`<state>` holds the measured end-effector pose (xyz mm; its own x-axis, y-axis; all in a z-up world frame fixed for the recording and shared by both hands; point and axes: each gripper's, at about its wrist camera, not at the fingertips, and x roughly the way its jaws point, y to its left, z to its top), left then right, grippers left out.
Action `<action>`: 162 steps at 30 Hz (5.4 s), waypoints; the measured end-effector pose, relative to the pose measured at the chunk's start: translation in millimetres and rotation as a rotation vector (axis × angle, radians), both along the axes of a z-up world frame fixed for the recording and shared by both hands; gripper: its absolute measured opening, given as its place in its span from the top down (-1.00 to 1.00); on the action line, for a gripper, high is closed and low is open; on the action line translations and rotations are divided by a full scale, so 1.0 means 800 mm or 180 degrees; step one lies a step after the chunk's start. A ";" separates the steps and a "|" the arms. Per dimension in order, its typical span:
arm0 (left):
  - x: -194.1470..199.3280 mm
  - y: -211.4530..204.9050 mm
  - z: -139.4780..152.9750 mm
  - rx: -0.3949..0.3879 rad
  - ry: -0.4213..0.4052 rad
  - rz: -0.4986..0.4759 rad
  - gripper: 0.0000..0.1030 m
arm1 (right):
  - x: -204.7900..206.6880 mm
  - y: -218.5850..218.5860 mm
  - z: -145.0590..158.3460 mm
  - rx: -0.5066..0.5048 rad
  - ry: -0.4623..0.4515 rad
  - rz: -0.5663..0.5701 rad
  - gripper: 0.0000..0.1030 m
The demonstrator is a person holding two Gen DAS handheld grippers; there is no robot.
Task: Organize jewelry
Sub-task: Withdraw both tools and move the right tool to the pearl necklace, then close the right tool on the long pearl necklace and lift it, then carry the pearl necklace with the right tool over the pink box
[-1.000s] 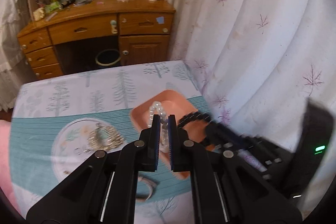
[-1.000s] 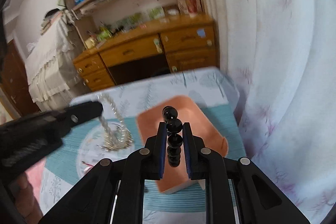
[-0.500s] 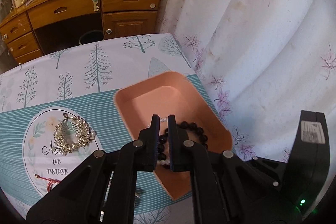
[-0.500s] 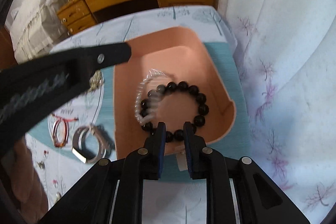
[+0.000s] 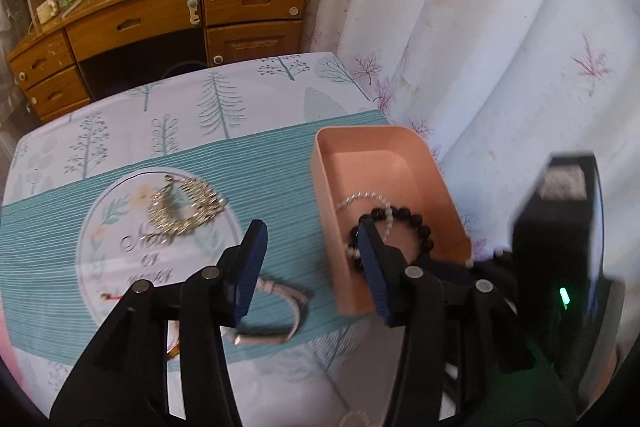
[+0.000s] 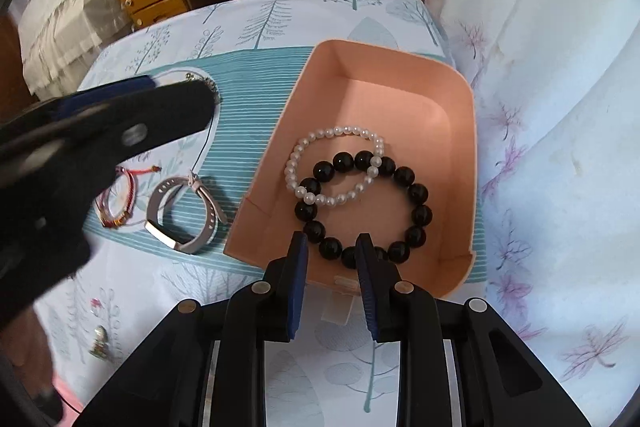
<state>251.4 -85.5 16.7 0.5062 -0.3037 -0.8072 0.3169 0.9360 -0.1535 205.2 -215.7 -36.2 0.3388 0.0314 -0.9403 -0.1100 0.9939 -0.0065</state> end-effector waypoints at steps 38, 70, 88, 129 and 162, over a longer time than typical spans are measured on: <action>-0.267 0.097 0.032 0.0516 -0.0089 0.0144 -0.40 | -0.239 0.065 0.126 0.0317 -0.0378 0.0721 0.29; -0.241 0.255 -0.062 0.0150 0.0757 0.0744 -0.57 | -0.162 0.070 -0.053 0.0675 0.1034 -0.0085 -0.25; -0.227 0.242 -0.070 0.0203 0.0845 0.0672 -0.57 | -0.171 0.164 -0.048 0.0005 0.0899 0.0509 0.84; -0.071 0.136 -0.032 0.0630 0.0729 0.0061 -0.11 | -0.060 -0.040 0.251 0.1231 -0.0849 0.0002 0.91; -0.001 0.125 -0.137 0.1023 0.1508 -0.0341 0.76 | 0.013 -0.048 0.070 0.1181 -0.0016 -0.0179 0.89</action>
<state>250.9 14.8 -92.6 0.0474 -0.0356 -0.9982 0.3785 0.9255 -0.0151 215.5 -254.0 19.7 0.3542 0.3510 -0.8668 -0.0560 0.9332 0.3550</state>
